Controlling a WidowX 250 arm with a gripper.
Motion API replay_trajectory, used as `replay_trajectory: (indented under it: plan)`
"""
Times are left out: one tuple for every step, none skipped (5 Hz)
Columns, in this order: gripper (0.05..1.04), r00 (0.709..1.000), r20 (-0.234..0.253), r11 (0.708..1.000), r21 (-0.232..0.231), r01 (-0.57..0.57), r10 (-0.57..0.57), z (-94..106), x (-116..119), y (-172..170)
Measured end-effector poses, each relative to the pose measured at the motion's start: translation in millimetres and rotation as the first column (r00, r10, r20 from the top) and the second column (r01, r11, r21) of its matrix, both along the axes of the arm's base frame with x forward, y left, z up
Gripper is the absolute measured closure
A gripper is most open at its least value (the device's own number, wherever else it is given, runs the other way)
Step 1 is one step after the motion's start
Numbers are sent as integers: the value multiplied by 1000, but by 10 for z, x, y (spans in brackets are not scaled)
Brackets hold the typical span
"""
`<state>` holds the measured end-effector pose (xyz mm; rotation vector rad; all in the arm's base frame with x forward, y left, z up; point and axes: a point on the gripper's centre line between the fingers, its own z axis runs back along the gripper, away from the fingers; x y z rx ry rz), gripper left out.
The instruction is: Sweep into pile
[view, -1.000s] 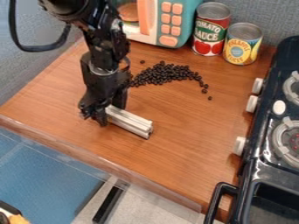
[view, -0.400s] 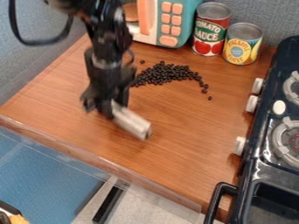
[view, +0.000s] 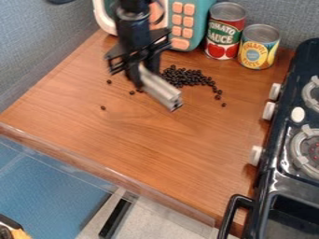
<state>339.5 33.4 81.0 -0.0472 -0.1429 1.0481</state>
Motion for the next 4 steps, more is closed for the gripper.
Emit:
replay_trajectory:
  plan:
    - [701,992,-30,993,8,120,-119,-10,236,-127]
    - [701,984,-44,985,34,172,-170,-73,425,-274]
    - [701,981,-49,981,42,188,-186,-107,558,-367]
    - [701,976,-28,974,66,215,-214,-105,736,-498]
